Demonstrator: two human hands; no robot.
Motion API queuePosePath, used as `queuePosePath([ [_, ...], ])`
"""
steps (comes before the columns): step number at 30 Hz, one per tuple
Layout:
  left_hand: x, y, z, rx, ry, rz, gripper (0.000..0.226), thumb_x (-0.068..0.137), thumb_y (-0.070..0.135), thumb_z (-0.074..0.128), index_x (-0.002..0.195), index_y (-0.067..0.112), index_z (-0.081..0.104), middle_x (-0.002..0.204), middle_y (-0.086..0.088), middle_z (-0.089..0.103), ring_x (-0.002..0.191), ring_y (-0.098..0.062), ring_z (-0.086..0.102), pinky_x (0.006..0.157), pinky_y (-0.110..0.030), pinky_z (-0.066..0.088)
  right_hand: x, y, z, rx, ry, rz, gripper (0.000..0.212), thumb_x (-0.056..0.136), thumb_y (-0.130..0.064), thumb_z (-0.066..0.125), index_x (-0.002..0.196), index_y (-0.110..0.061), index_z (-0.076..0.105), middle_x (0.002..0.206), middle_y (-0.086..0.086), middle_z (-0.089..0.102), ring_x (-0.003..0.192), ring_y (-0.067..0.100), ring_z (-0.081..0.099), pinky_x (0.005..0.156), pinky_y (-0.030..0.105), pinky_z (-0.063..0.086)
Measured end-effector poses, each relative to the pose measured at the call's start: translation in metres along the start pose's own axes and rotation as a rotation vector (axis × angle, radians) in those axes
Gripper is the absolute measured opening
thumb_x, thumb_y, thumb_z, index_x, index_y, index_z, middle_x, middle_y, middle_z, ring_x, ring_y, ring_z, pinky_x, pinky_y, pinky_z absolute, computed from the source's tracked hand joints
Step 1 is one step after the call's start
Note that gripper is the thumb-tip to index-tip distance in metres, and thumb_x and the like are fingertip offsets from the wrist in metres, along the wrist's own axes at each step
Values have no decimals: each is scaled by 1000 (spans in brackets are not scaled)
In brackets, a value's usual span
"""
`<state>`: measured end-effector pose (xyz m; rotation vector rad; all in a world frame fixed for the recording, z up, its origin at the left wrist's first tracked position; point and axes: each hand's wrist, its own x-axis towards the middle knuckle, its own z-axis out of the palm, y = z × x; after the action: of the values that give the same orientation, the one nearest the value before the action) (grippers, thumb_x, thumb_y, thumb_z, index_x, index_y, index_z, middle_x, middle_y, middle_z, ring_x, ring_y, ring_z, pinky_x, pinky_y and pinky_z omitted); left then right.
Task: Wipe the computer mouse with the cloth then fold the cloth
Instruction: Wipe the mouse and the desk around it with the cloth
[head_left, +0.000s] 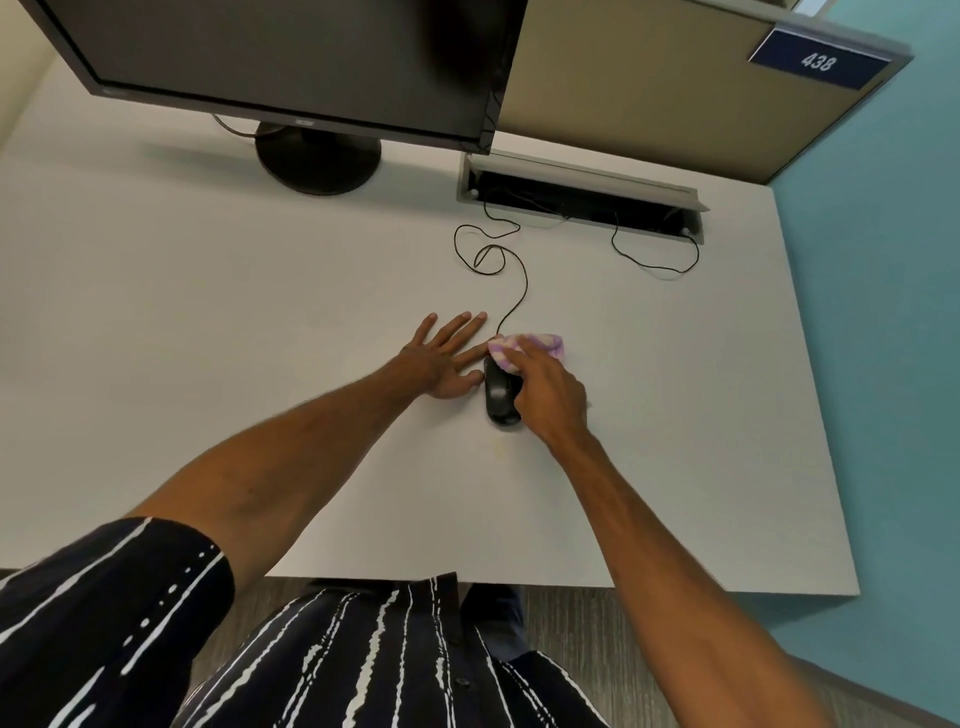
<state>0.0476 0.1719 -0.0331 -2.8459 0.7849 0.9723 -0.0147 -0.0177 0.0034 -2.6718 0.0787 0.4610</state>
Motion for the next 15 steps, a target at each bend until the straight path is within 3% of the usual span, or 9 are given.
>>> queuePosePath([
  [3, 0, 1, 1, -31, 23, 8, 69, 117, 61, 16, 174, 45, -21, 180, 7, -35, 170, -18, -26, 138, -57, -10, -22, 10, 4, -8, 44, -54, 62, 97, -32, 62, 156, -39, 46, 167, -9, 39, 150, 24, 44, 117, 52, 45],
  [6, -1, 1, 1, -37, 27, 12, 69, 117, 60, 16, 173, 45, -22, 180, 6, -34, 170, -19, -26, 138, -58, -10, -42, 32, 12, -54, 180, -136, 62, 92, -5, 65, 146, -33, 60, 159, -12, 50, 131, 24, 64, 87, 43, 62],
  [9, -2, -1, 1, -46, 35, 17, 69, 118, 60, 16, 173, 45, -22, 181, 6, -34, 171, -19, -26, 138, -59, -10, -46, 48, 8, -117, 297, -165, 63, 89, 2, 61, 138, -36, 66, 155, -16, 55, 121, 19, 68, 68, 35, 61],
  [12, -2, -1, 2, -46, 38, 15, 68, 117, 60, 16, 173, 46, -21, 181, 6, -33, 171, -19, -25, 138, -59, -9, -26, 42, -10, -158, 274, -114, 66, 92, 3, 57, 144, -38, 61, 159, -13, 50, 136, 17, 58, 77, 42, 63],
  [15, -1, 2, 2, -42, 38, 3, 69, 117, 60, 16, 173, 46, -21, 181, 6, -33, 171, -18, -25, 138, -59, -9, 3, 25, -25, -219, 98, -121, 64, 95, -7, 61, 151, -38, 53, 164, -7, 41, 149, 21, 43, 94, 52, 59],
])
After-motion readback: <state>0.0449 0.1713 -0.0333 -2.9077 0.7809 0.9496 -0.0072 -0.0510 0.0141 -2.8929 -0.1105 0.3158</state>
